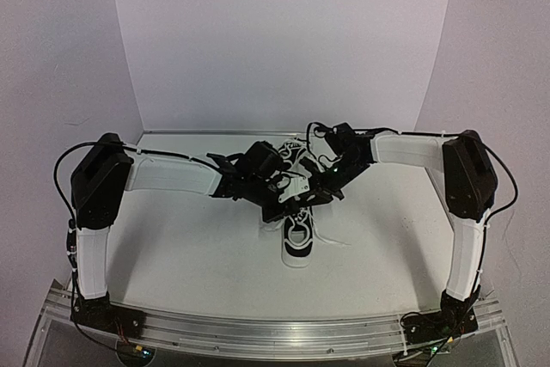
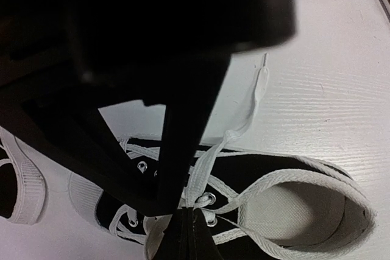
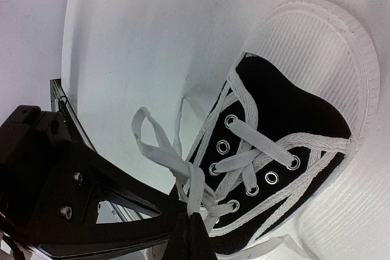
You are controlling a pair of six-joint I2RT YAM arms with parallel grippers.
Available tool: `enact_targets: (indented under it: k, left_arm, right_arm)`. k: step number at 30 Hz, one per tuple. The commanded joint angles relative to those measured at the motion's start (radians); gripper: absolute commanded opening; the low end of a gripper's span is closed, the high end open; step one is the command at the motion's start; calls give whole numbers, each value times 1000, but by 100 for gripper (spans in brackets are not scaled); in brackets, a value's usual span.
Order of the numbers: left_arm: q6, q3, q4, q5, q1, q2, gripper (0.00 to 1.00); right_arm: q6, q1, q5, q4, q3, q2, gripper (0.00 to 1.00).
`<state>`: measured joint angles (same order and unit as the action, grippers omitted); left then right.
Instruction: Tie the shoes
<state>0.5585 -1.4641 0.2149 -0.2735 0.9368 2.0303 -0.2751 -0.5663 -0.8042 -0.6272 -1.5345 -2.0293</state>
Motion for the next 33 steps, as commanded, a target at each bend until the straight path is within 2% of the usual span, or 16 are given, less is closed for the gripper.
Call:
enact_targets:
  k: [1,14,20,25,33]
  left_arm:
    - [-157,13,-83,18,-9,-2,0]
    - [-356,86,-201,-22,-54,0,0]
    - [-427,92,-261,-77,-55,16,0]
    - [-451,130,-311,-137,-55,1,0]
    - [-462,186,-320,-134,-55,-40,0]
  right_arm:
    - [-7,0,-30,15,-7,1,0]
    - [-20,1,-39,39,27,29,0]
    - [-65,0,-78,105,58,36,0]
    - [-94,0,-39,119,62,30,0]
    - [-129,9,48,130,78,66,0]
